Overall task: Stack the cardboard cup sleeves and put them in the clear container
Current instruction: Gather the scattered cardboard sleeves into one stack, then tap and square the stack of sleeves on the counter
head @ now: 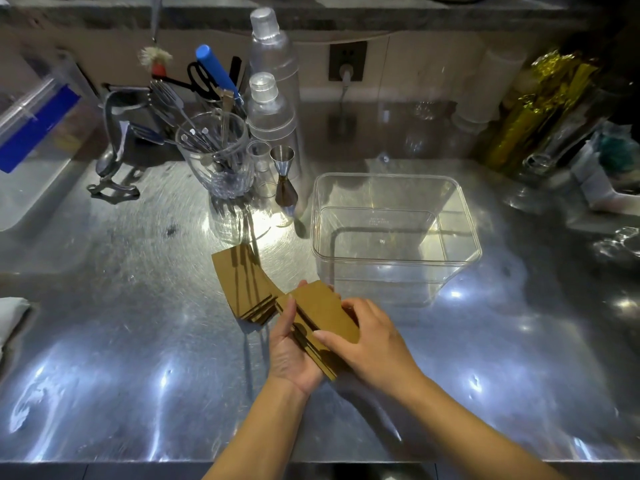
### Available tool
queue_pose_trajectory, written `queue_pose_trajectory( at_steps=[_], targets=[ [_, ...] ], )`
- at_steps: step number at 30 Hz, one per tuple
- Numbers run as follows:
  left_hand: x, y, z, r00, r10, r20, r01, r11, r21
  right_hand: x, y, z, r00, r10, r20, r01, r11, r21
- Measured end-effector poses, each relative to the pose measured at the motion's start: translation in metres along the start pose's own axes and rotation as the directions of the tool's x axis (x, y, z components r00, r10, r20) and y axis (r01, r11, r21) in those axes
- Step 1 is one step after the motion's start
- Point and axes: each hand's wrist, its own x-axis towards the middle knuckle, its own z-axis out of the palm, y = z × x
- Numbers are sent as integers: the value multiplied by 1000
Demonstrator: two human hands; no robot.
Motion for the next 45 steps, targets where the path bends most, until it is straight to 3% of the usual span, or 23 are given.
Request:
queue_pose_trajectory(
  at_steps=[6, 11, 13, 15, 17, 19, 22, 26, 29, 31, 35, 36, 39, 45],
  targets=[
    [-1, -2, -1, 999, 15, -47, -11, 995, 99, -5, -3, 17, 994, -109, -18, 105, 981, -163],
    [-5, 6, 1, 994, -94, -56, 106, 952, 286, 2, 0, 8, 992, -120, -26, 120, 993, -12],
    [-9, 14, 6, 994, -49, -102, 98, 817, 568, 9, 5, -4, 991, -120, -67, 124, 990, 68],
    [-11, 21, 9, 995, -2, -97, 81, 565, 821, 15, 8, -21, 990, -144, -9, 142, 964, 223],
    [-12, 24, 13, 999, -31, -33, 42, 339, 940, 19, 7, -34, 968, -212, 137, 167, 945, 281],
    [-9, 20, 18, 993, -104, 47, -25, 200, 979, 23, 5, -37, 939, -248, 240, 185, 949, 255],
    [-1, 9, 21, 981, -133, 140, -127, 102, 987, 23, 3, -24, 965, -195, 174, 152, 961, 233],
    [4, -1, 24, 993, 13, 118, -118, 2, 993, 19, 15, -5, 997, -75, -36, 82, 955, 285],
    [4, 3, 15, 979, 147, 143, -127, -110, 986, 17, 23, 5, 954, 123, -274, 15, 892, 452],
    [1, 5, 3, 955, 248, 163, -161, -26, 987, 18, 29, 7, 892, 260, -369, 11, 806, 592],
    [1, -3, -12, 938, 347, 22, -202, 491, 848, 23, 35, 11, 807, 443, -391, 35, 625, 780],
    [4, -8, -12, 935, 356, 8, -210, 534, 819, 24, 35, 15, 799, 464, -384, 31, 606, 795],
    [8, -23, -4, 883, 468, 16, -277, 496, 823, 18, 34, 27, 812, 470, -345, 1, 591, 807],
    [13, -24, -1, 780, 620, 78, -327, 298, 897, 7, 42, 27, 865, 418, -279, -55, 631, 774]
  ],
)
